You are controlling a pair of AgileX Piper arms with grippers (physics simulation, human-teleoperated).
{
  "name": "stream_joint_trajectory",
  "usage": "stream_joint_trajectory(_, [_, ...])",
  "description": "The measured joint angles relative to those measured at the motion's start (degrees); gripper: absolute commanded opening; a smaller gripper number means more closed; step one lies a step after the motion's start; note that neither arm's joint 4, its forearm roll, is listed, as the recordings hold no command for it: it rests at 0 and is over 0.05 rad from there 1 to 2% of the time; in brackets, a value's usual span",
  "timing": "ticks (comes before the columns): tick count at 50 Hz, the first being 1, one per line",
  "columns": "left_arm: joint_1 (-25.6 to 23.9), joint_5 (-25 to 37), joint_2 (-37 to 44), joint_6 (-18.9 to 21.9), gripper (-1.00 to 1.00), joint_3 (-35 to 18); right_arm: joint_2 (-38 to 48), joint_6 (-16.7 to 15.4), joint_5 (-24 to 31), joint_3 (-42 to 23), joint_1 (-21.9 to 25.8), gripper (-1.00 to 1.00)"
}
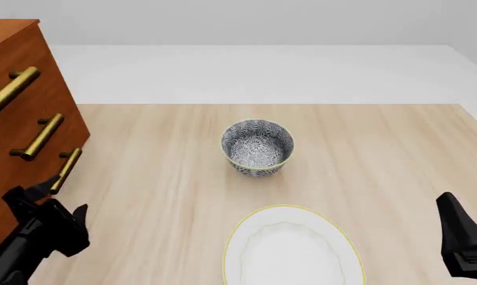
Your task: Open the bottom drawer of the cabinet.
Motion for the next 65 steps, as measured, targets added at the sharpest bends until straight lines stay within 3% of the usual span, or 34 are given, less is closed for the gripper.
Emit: stream_joint_trajectory(65, [5.1, -1.2, 4.9, 10.5, 1.0, -1.4, 0.0, 0.4, -0.4, 0.2, -0.1, 1.0])
